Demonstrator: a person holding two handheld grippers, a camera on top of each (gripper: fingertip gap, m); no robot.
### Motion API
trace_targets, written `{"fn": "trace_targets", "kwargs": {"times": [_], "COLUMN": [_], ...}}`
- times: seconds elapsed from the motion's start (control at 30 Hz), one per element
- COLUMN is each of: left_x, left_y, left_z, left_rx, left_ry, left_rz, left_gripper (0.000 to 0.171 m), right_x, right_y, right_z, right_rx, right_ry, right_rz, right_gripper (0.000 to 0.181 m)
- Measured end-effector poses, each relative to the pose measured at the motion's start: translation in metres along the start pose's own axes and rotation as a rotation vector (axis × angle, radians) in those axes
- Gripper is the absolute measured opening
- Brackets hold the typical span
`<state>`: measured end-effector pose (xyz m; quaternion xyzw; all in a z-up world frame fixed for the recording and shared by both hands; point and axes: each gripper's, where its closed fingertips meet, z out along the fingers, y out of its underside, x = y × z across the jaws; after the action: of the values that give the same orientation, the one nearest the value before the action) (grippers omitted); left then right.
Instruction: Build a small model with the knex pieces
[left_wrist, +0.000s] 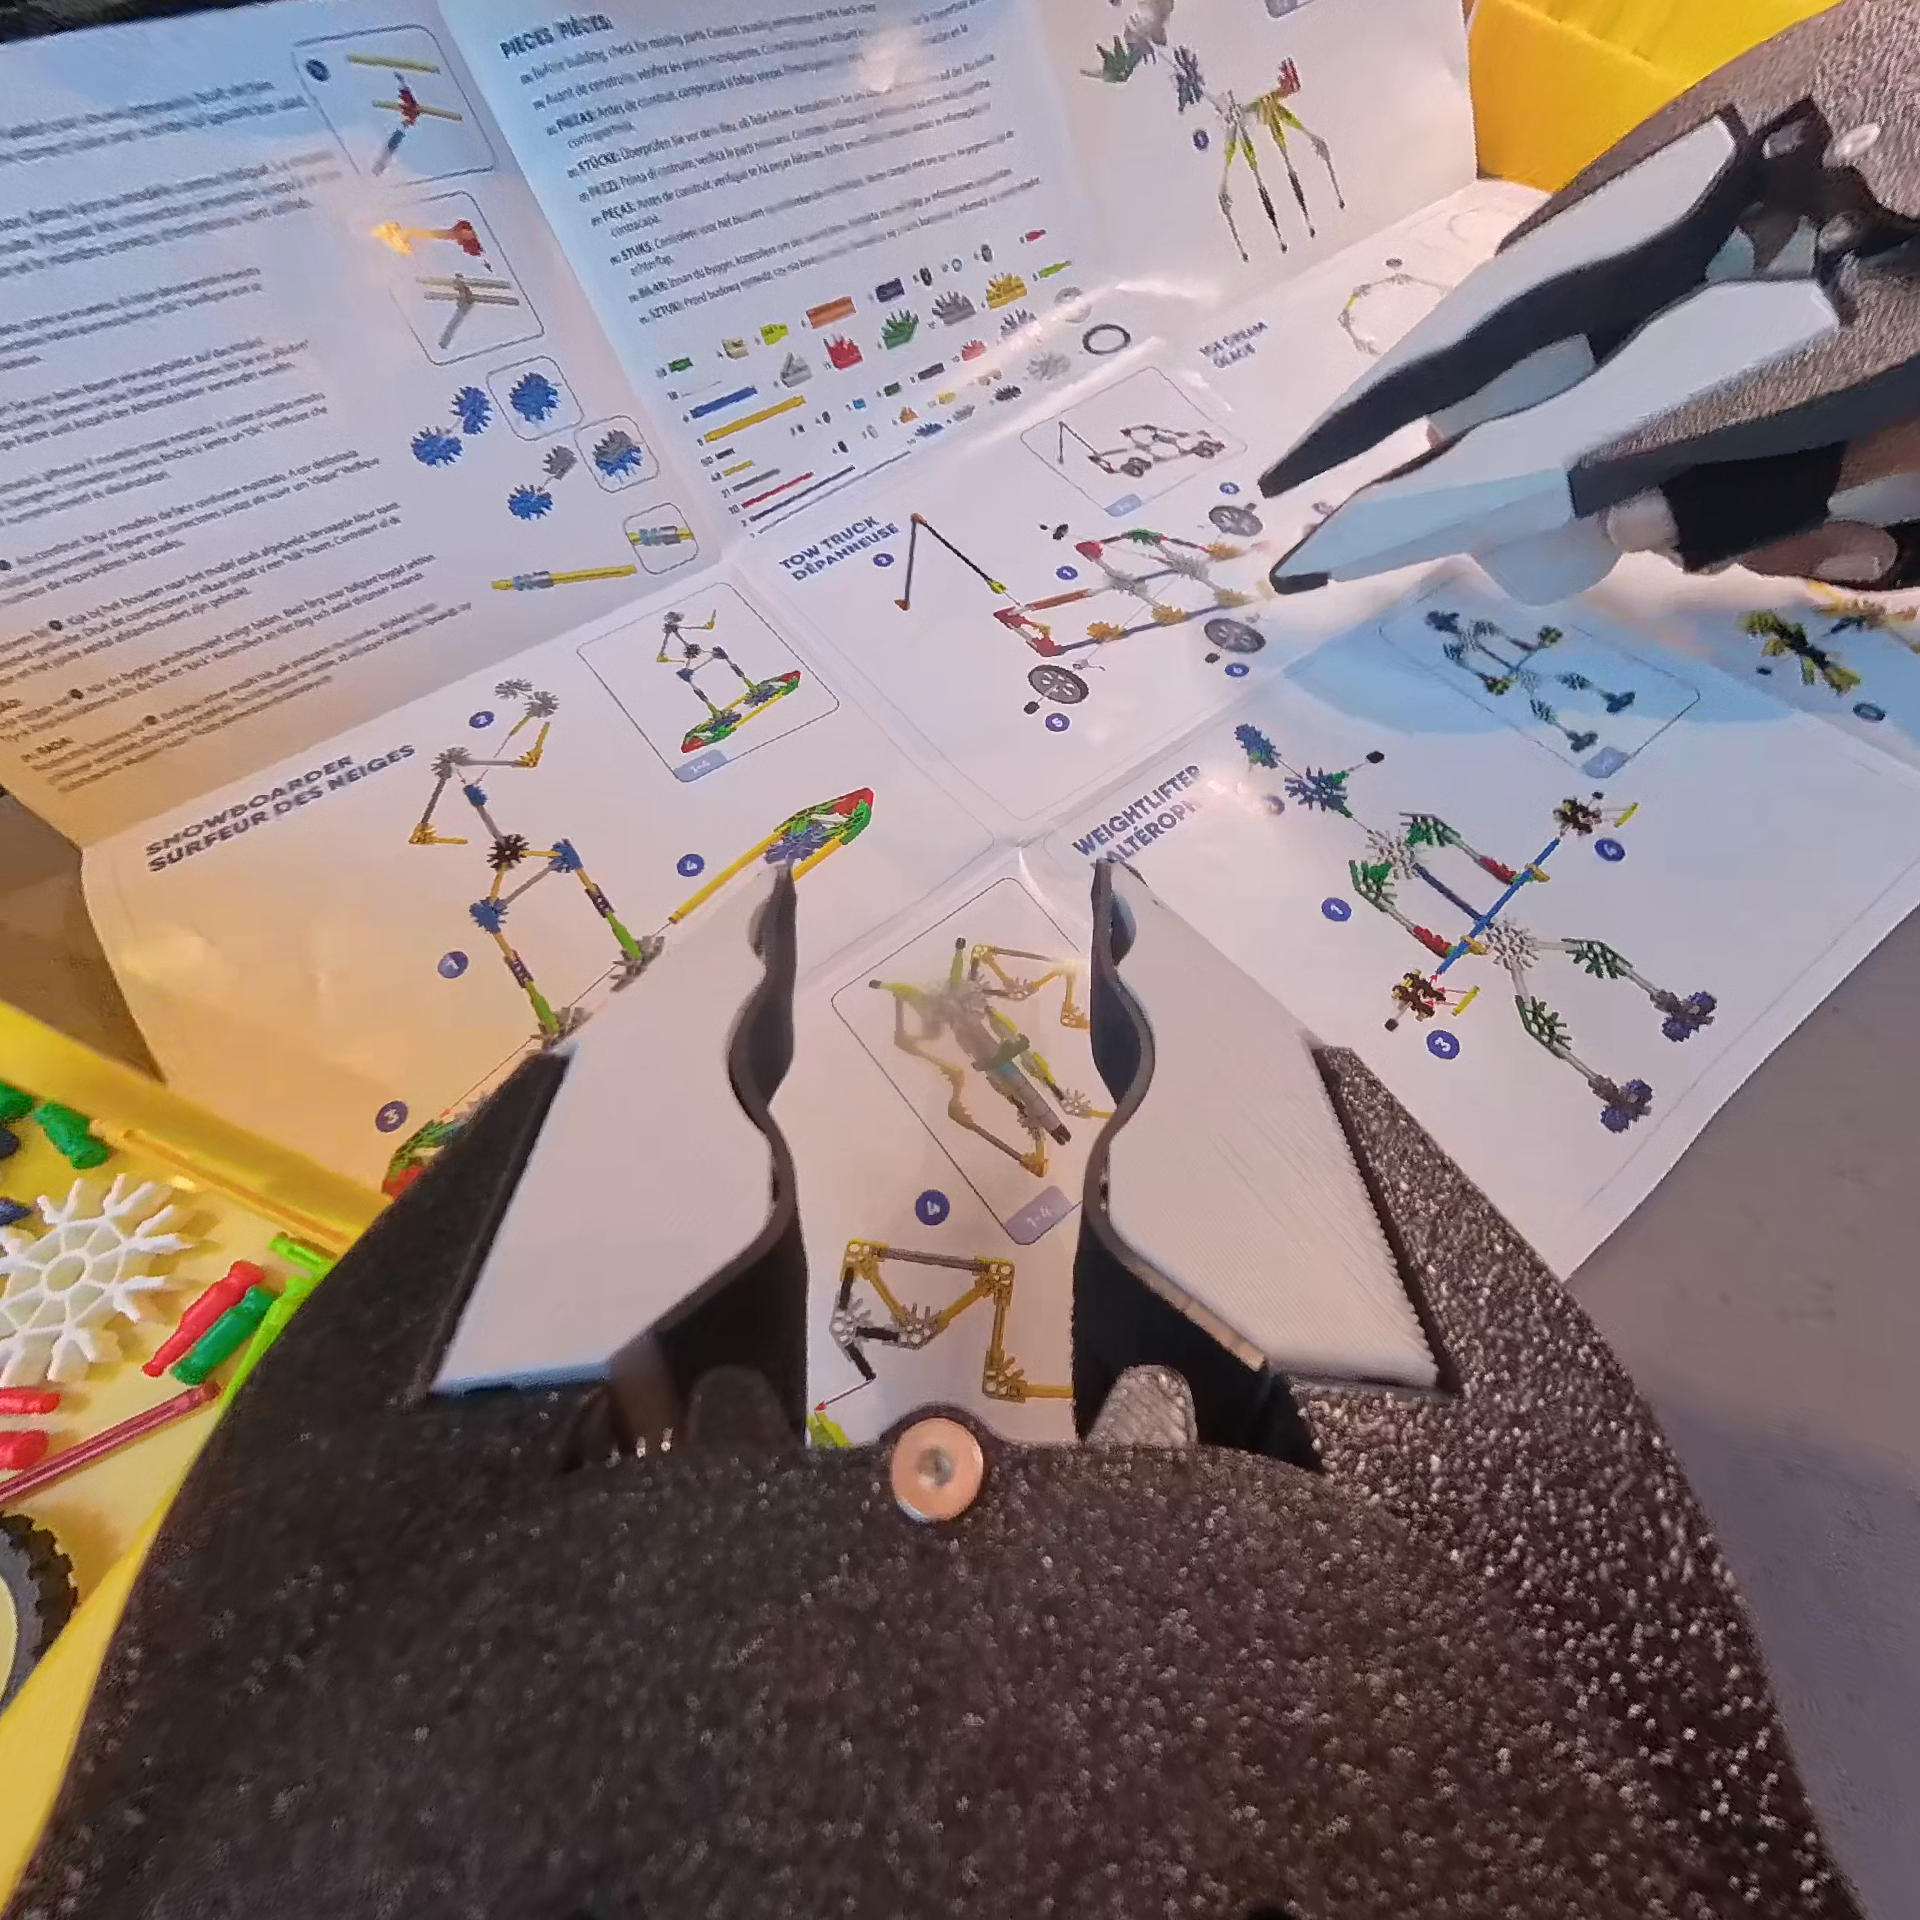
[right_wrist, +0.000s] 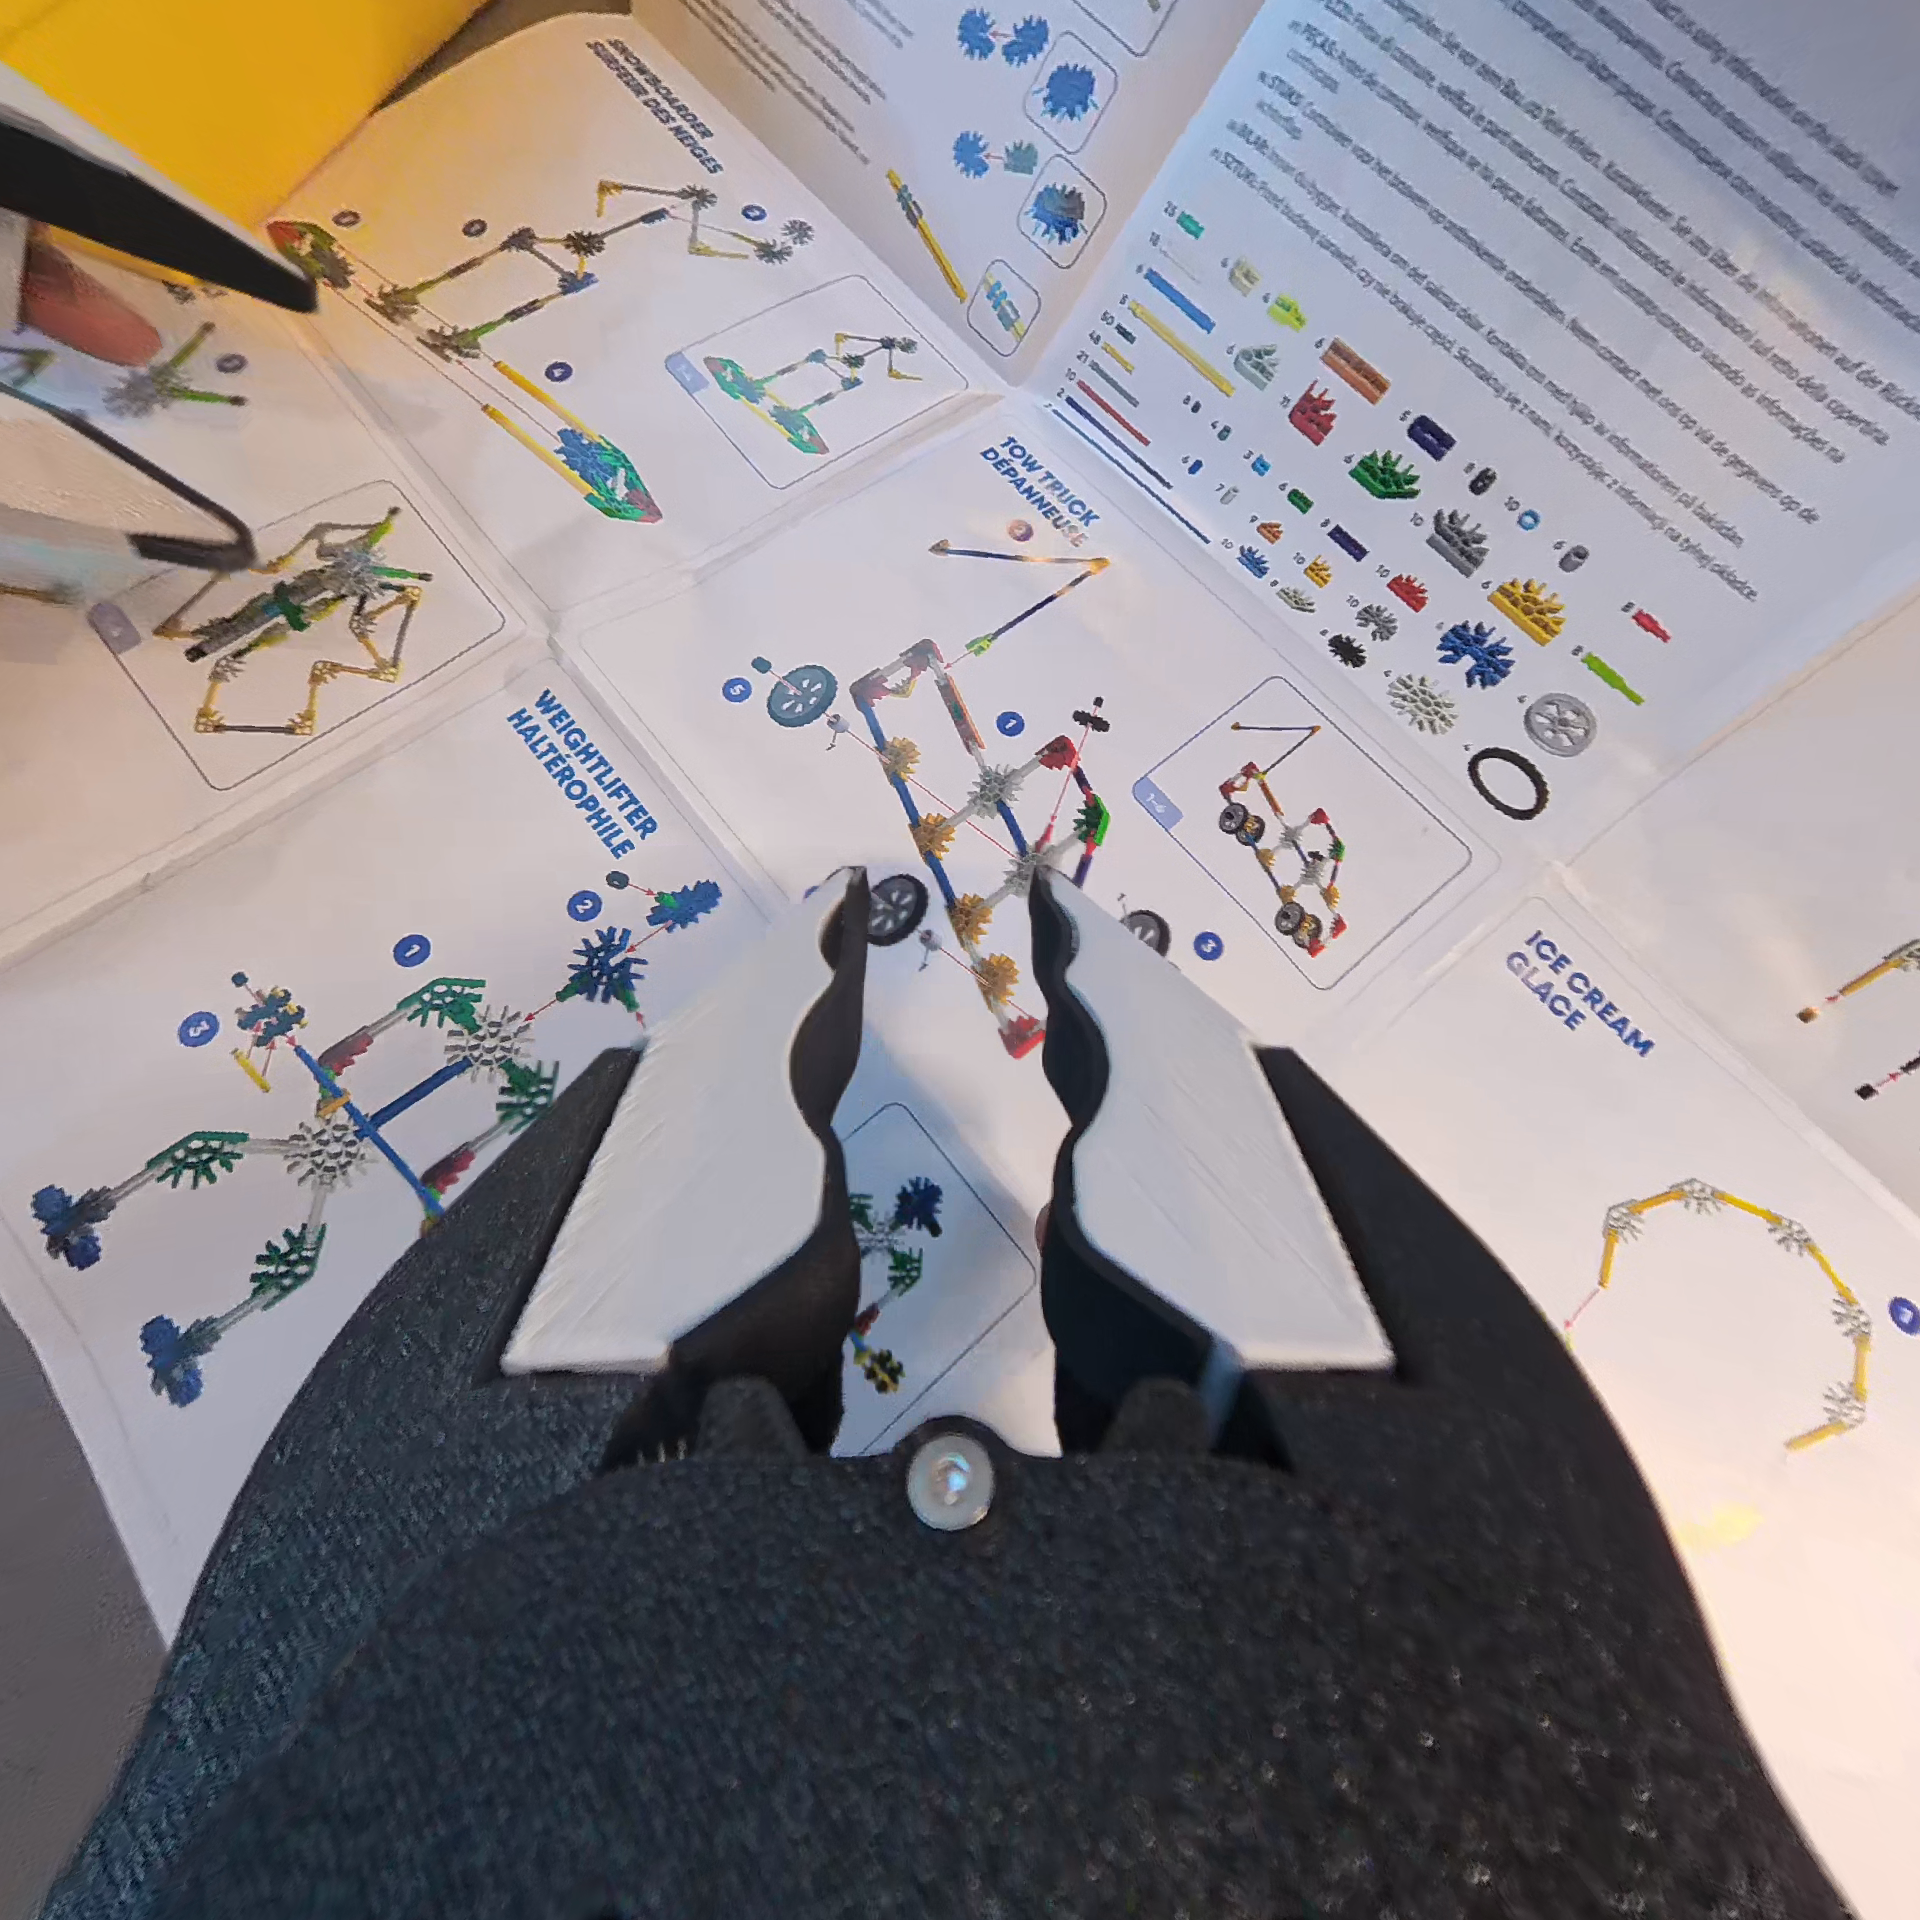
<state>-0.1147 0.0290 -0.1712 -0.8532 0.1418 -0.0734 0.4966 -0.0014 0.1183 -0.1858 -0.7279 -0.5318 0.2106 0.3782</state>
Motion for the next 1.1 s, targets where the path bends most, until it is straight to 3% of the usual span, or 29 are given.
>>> {"fn": "trace_targets", "kwargs": {"times": [0.2, 0.33, 0.5, 0.63, 0.9, 1.1], "left_x": [0.012, 0.008, -0.013, -0.021, -0.021, -0.004], "left_y": [0.002, -0.007, -0.023, -0.019, 0.009, 0.016], "left_z": [0.012, 0.015, -0.005, -0.027, -0.065, -0.077], "left_rx": [-0.069, -0.062, -0.027, -0.046, -0.054, -0.003], "left_ry": [0.023, 0.004, -0.057, -0.05, -0.016, -0.008], "left_rz": [0.12, 0.141, 0.124, 0.102, -0.007, -0.082], "left_gripper": [0.059, 0.071, 0.086, 0.095, 0.095, 0.095], "right_x": [-0.012, -0.016, 0.005, 0.022, 0.022, 0.002], "right_y": [-0.008, -0.011, -0.008, -0.004, 0.057, 0.095], "right_z": [-0.004, -0.011, -0.031, -0.057, -0.112, -0.137], "right_rx": [0.015, 0.025, -0.025, -0.043, -0.08, -0.043], "right_ry": [-0.018, -0.021, 0.038, 0.082, 0.115, 0.164], "right_rz": [-0.034, -0.054, -0.044, -0.036, 0.045, 0.162], "right_gripper": [0.038, 0.052, 0.071, 0.081, 0.084, 0.086]}}
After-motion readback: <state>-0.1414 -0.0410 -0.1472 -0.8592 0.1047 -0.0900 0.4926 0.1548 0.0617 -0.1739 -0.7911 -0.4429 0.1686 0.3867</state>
